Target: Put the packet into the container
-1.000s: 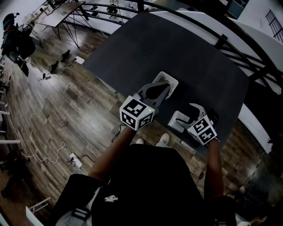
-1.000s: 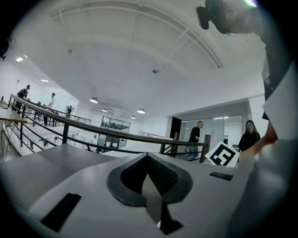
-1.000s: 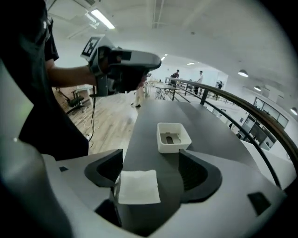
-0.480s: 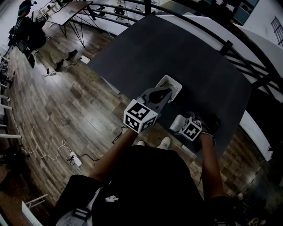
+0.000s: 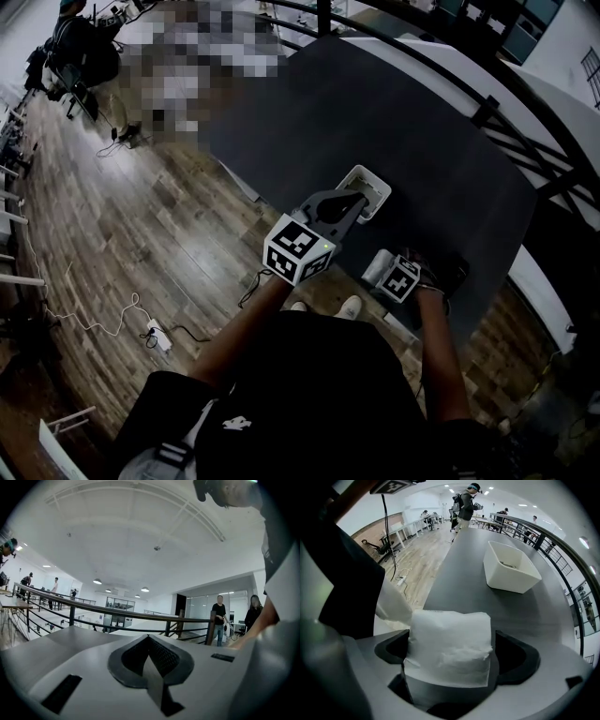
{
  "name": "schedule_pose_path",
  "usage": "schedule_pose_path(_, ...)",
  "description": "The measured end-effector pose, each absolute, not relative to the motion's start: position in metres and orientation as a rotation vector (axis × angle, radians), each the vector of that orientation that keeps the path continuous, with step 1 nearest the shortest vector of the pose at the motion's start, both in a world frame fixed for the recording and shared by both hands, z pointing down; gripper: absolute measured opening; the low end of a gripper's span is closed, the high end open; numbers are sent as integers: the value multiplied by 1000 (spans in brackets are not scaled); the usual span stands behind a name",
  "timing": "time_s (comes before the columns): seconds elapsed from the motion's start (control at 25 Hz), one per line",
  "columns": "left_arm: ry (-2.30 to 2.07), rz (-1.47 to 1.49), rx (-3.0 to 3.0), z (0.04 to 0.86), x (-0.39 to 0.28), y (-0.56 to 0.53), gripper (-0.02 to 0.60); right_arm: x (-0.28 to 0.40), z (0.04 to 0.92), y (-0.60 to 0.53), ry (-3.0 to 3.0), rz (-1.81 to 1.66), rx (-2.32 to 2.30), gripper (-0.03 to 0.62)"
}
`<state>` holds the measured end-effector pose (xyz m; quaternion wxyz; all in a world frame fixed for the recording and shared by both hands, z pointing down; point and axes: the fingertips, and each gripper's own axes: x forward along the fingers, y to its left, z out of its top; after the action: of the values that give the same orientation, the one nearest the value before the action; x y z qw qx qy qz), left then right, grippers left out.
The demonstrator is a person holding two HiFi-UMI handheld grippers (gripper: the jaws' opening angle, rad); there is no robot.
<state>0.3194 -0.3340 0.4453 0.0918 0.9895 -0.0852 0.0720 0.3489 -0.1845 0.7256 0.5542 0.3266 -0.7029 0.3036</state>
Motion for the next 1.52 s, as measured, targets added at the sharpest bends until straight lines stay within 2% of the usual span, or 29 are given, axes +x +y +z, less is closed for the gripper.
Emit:
schedule_pose_path(0.32,-285,194,2926,445,321,-337,5,350,728,-181,-1643,768,730,551)
schedule_pose_path(0.48,-289,194,2920,445,322,-337,5,353,725,-178,-1624,771,696,496)
schedule_pose_path(0.84,-315,201,2911,447,320,-338,5,358,711,-191,-1631,786,701,485)
schedule_pose_path(1.52,-493,199,2888,444,289,-370,5,390,619,-330,-1659,657,814,485)
